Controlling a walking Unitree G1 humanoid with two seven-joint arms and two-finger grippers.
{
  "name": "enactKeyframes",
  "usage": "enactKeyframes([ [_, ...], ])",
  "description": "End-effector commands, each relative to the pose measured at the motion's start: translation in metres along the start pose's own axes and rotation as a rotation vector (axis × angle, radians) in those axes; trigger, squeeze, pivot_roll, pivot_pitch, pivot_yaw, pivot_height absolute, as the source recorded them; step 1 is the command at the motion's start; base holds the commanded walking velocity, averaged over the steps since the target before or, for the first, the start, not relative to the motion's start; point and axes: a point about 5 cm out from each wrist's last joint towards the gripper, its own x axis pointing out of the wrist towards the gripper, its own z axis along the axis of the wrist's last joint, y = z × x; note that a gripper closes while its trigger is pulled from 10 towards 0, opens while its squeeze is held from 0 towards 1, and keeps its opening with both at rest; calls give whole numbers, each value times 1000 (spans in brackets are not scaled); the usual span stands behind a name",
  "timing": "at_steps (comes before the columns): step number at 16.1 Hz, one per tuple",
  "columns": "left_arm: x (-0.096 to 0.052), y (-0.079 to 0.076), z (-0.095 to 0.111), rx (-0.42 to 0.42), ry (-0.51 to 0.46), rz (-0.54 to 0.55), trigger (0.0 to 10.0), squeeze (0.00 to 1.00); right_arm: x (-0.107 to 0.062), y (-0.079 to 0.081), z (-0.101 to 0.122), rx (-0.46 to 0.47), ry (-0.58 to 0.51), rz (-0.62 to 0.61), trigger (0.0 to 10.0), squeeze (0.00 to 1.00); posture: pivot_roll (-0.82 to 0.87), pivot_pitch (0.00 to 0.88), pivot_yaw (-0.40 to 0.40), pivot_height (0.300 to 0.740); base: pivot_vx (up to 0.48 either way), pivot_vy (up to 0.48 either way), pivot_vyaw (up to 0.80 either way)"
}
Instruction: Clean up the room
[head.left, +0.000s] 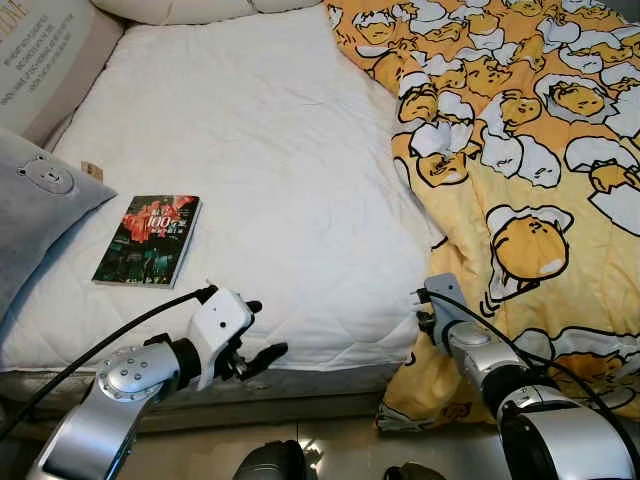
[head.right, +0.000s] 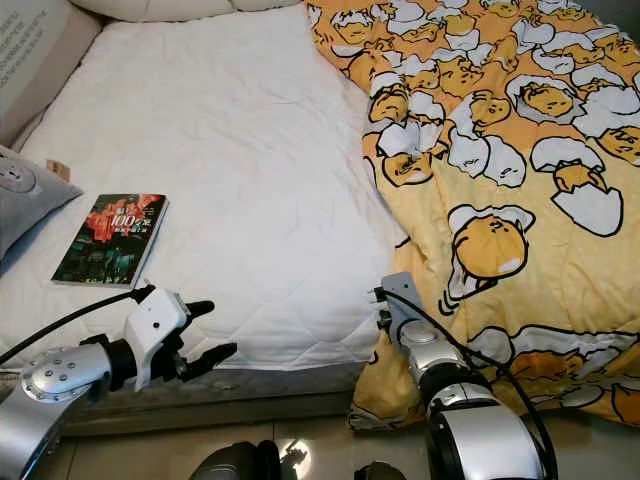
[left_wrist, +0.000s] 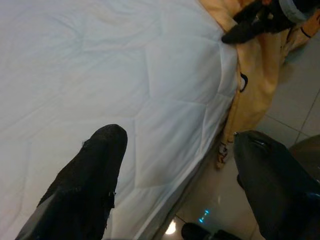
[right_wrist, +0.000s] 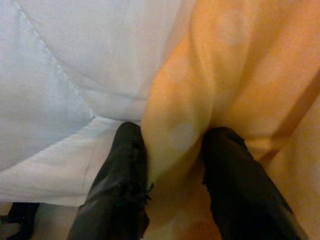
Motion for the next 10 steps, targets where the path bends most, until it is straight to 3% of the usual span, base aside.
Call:
enactKeyframes([
  [1,-1,-2,1,6,3,-16,10000,0,0,0,-3,19,15,7,0,0,118,139,72,740,0,0,0],
  [6,-1,-4,-1,-1,7,-9,10000,0,-1,-2,-6,53,-3,43,0,0,113,101,60,740,0,0,0],
  [9,-2,-3,-1,1,6,2,10000,0,-5,1,-5,109,-92,279,0,0,110,92,57,740,0,0,0],
  [10,-2,-3,-2,2,7,3,10000,0,-9,6,-6,71,-130,407,0,0,106,88,58,740,0,0,0],
])
